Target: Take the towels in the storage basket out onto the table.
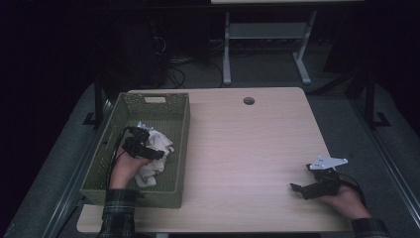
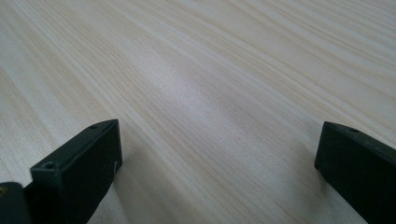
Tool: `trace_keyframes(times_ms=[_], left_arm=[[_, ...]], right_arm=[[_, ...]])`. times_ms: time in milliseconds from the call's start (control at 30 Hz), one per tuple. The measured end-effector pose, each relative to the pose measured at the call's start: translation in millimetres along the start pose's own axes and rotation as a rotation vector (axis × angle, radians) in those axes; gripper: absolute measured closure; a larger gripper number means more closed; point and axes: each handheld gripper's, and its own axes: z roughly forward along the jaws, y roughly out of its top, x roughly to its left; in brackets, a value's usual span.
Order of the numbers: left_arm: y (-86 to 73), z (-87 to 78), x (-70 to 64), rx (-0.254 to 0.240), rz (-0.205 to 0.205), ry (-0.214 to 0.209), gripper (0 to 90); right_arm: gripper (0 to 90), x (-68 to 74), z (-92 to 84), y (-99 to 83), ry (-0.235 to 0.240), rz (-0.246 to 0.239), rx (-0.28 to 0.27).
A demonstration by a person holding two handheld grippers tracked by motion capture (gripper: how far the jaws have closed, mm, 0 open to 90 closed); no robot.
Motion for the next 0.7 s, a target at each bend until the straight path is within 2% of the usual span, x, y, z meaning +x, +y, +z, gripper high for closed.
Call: trace_keyframes(times_ms=[167,233,333,400,467,700], left_arm=[[-1.4,5.9,-0.7,0.040,-0.008,-0.005,13.6],[-2.0,9.1,-2.0,0.059,-0.001,-0.009,13.6],[-4.3,16.2,-4.5,0.126,0.027,0.005,13.6],[-5.1,18.6,-5.8,0.145,0.037,0.013,13.6],[-5.8,20.3,-7.1,0.157,0.052,0.016,13.9],[-6.0,20.5,-7.9,0.175,0.048,0.015,15.5]], right_arm=[[0.1,0.0,0.0,0.0,0.000,0.000,0.000],[0.1,0.0,0.0,0.0,0.000,0.000,0.000],[0.1,0.0,0.0,0.0,0.000,0.000,0.000],[0.1,0.0,0.0,0.0,0.000,0.000,0.000],[0.1,0.0,0.0,0.0,0.000,-0.001,0.000],[0.1,0.1,0.1,-0.1,0.000,0.001,-0.002]])
